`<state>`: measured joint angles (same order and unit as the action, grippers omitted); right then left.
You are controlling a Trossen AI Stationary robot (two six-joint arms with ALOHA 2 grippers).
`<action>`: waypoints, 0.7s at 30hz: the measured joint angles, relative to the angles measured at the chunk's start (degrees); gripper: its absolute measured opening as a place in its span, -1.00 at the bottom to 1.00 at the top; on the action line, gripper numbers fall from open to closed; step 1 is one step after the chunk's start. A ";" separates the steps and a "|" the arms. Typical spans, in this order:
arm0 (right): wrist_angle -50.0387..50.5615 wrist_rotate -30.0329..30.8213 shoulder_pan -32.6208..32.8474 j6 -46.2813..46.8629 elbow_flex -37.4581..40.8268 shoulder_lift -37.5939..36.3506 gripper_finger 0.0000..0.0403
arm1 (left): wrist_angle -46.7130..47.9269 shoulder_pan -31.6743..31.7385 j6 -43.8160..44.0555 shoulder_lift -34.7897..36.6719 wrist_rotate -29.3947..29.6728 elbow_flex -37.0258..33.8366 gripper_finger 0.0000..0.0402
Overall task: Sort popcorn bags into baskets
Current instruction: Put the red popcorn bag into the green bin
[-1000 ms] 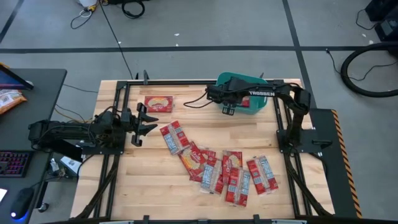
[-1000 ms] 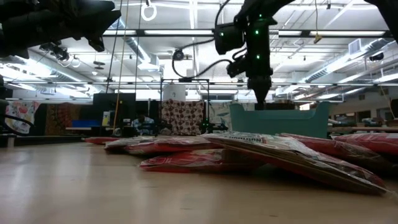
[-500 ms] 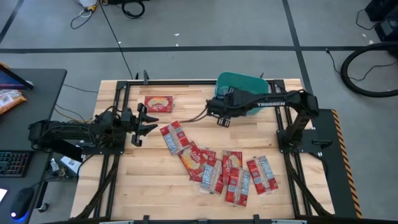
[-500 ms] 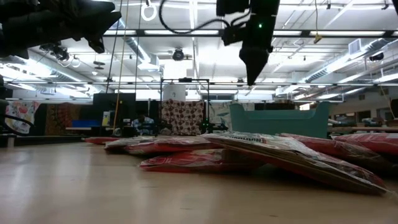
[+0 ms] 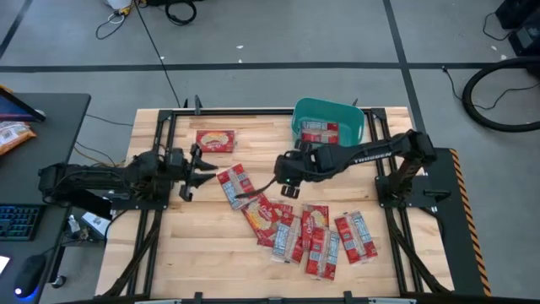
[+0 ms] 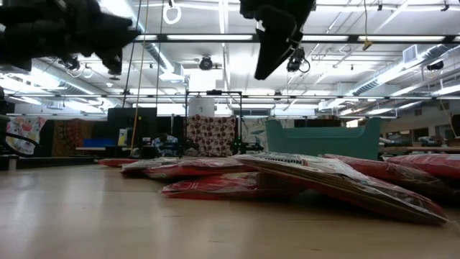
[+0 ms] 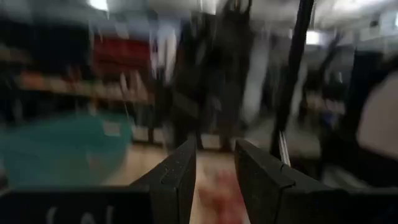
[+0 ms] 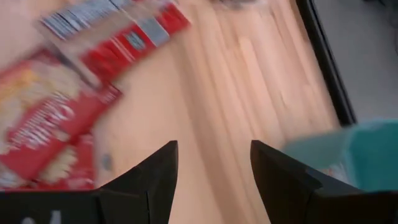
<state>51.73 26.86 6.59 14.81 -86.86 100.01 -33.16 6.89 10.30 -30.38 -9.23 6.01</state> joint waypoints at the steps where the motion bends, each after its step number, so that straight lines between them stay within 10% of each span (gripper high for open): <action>1: -1.84 -0.28 0.57 -0.35 0.81 -0.01 0.02 | 4.02 -0.05 0.08 -0.09 -0.04 1.15 -0.42; 15: -17.86 -8.51 6.31 1.64 10.70 0.06 0.02 | 12.06 -2.50 -0.35 -9.03 1.11 4.86 -0.42; 21: -16.65 -2.18 8.14 0.61 10.70 0.06 0.02 | 12.52 -9.13 -2.49 -15.03 1.36 4.86 -0.42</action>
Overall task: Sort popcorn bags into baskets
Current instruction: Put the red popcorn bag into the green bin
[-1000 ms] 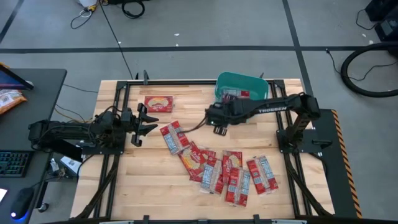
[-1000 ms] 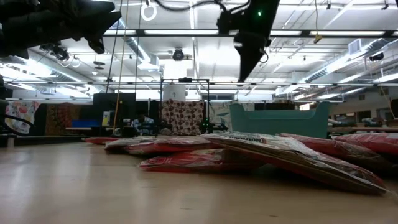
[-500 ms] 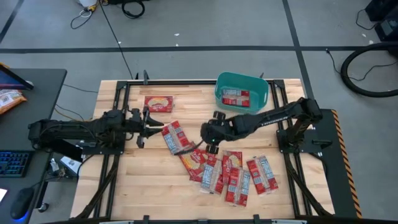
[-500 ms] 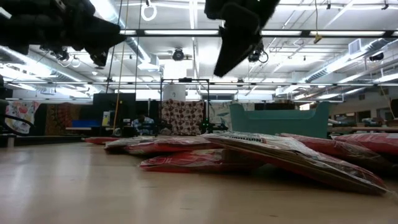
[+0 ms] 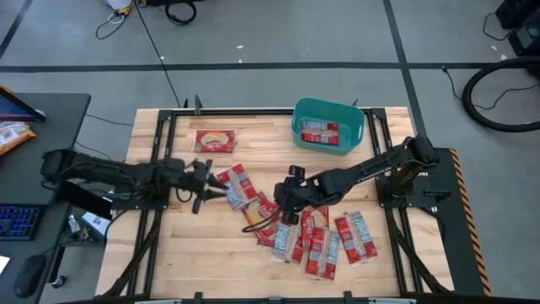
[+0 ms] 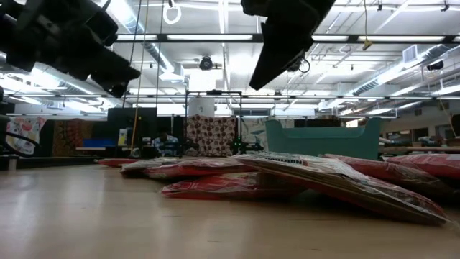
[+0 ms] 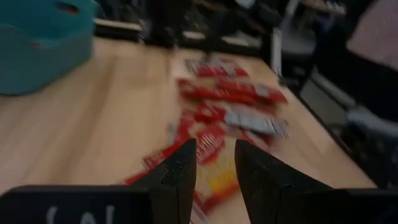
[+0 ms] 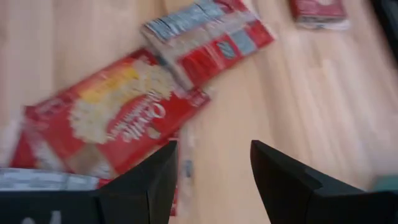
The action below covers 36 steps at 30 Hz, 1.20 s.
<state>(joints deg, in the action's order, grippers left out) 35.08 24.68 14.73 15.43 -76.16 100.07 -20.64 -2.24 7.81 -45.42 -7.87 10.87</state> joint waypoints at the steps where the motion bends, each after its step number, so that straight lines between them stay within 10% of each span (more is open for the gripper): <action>1: 0.80 1.03 0.23 -0.01 0.00 0.00 0.02 | 0.42 -1.48 -0.54 -0.65 0.99 0.00 -0.41; 11: 6.96 11.92 1.02 -1.00 0.00 0.00 0.02 | 19.44 -10.21 -0.83 -2.71 32.02 4.56 -0.08; 20: 1.59 11.96 1.04 -1.73 4.21 0.00 0.02 | 32.81 -9.44 2.50 -11.46 36.45 12.74 -0.07; 36: -10.76 11.75 1.72 -8.98 8.37 0.04 0.02 | 35.01 15.91 -7.14 -26.56 35.88 15.17 -0.20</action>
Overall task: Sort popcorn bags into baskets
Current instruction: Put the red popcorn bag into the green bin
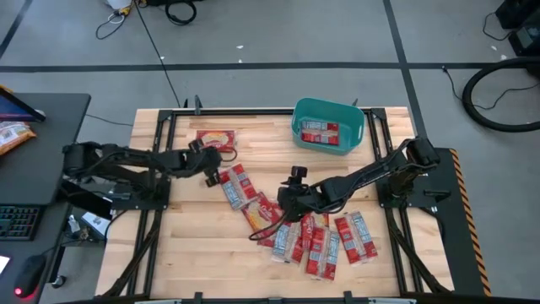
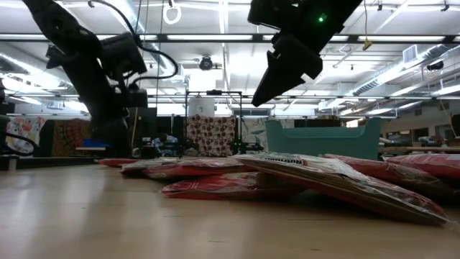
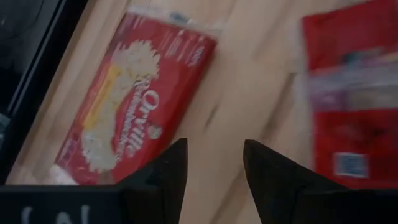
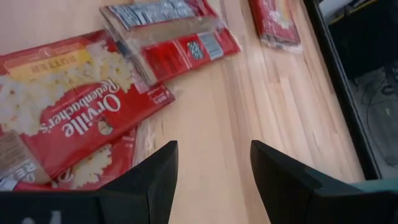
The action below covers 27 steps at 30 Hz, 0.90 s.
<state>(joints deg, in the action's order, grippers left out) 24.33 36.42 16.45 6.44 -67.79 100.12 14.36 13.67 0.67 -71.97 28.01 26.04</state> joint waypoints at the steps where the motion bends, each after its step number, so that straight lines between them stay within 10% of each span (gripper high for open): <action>1: -0.65 -0.02 -0.01 -0.90 0.00 0.00 0.02 | -0.24 0.89 -1.14 -0.48 -0.05 0.00 -0.20; 27: -8.70 -3.52 -1.47 -7.06 0.00 0.00 0.02 | -11.25 8.08 -26.14 -13.79 6.70 0.17 -0.21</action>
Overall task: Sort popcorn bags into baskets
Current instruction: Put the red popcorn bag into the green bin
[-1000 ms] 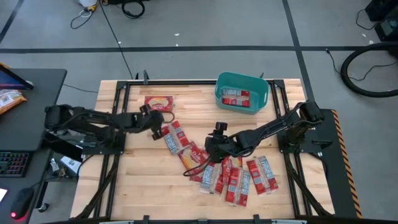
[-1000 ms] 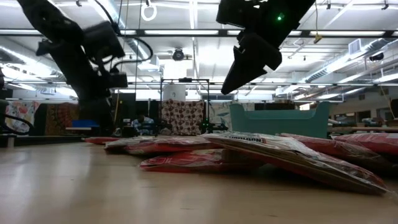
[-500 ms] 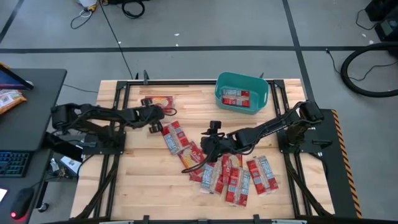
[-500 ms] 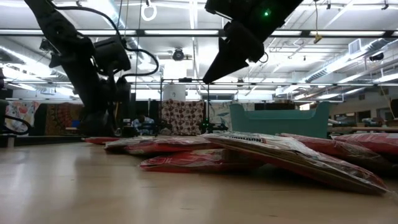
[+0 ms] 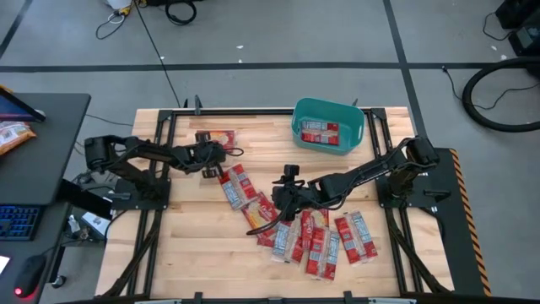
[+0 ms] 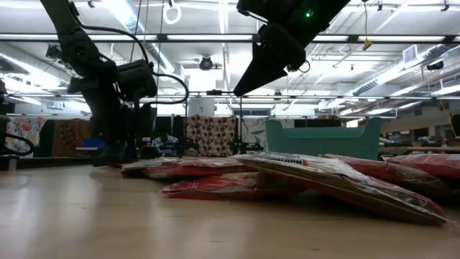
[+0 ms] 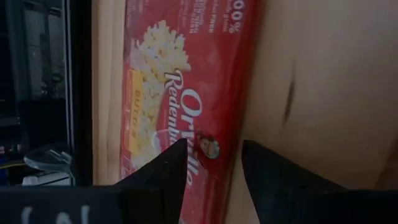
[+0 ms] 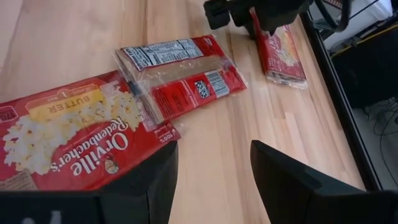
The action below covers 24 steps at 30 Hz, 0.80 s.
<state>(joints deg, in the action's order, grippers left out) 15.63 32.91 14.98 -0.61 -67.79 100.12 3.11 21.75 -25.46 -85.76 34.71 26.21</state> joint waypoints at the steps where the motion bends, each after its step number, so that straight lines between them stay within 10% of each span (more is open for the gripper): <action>1: -0.15 -0.01 0.12 0.30 0.00 0.00 0.02 | -0.15 0.23 0.03 -0.48 0.18 0.06 -0.21; 13: -0.56 -0.09 1.08 0.43 0.00 0.00 0.02 | 0.26 0.20 3.89 -1.48 -0.17 -0.08 -0.91; 24: -1.55 -0.02 -0.93 -2.13 0.00 0.00 0.02 | 11.53 -2.84 11.94 5.03 -5.68 5.00 -0.91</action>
<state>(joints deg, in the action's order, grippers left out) 14.07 32.88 14.05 -2.75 -67.79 100.12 14.65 18.91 -13.53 -80.73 29.03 31.21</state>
